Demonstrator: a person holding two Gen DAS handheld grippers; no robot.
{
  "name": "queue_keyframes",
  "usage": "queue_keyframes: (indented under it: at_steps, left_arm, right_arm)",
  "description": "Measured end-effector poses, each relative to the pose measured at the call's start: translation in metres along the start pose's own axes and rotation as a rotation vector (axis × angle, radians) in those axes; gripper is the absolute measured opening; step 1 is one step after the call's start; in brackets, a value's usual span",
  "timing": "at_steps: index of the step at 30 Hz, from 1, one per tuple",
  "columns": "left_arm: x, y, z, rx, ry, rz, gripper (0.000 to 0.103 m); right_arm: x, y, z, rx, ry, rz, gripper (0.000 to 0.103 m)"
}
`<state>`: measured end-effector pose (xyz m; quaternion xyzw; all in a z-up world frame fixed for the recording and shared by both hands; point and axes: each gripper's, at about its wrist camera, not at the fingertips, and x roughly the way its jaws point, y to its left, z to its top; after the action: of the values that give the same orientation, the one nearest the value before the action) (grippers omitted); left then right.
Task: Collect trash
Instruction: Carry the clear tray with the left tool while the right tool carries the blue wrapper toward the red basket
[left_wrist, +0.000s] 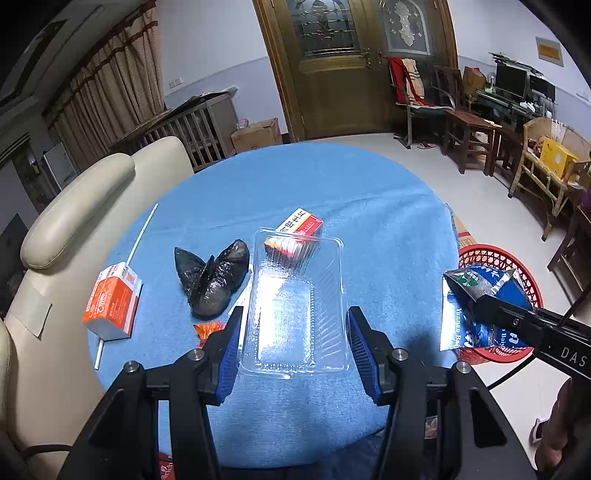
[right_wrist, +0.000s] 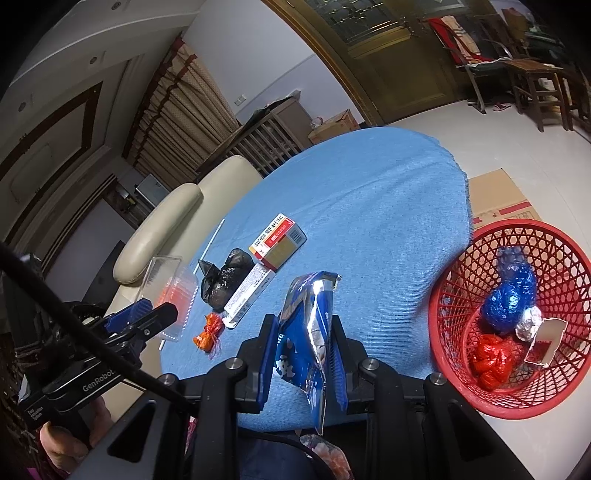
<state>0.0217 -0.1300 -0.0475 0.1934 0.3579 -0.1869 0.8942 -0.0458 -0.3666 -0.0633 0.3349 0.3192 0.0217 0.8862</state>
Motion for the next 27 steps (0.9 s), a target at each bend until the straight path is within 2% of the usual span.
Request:
queue_keyframes:
  at_steps: [27]
  left_arm:
    - [0.004, -0.024, 0.001, 0.054, 0.020, -0.017, 0.056]
  right_arm:
    - [-0.009, -0.018, -0.002, 0.044, -0.015, -0.008, 0.029]
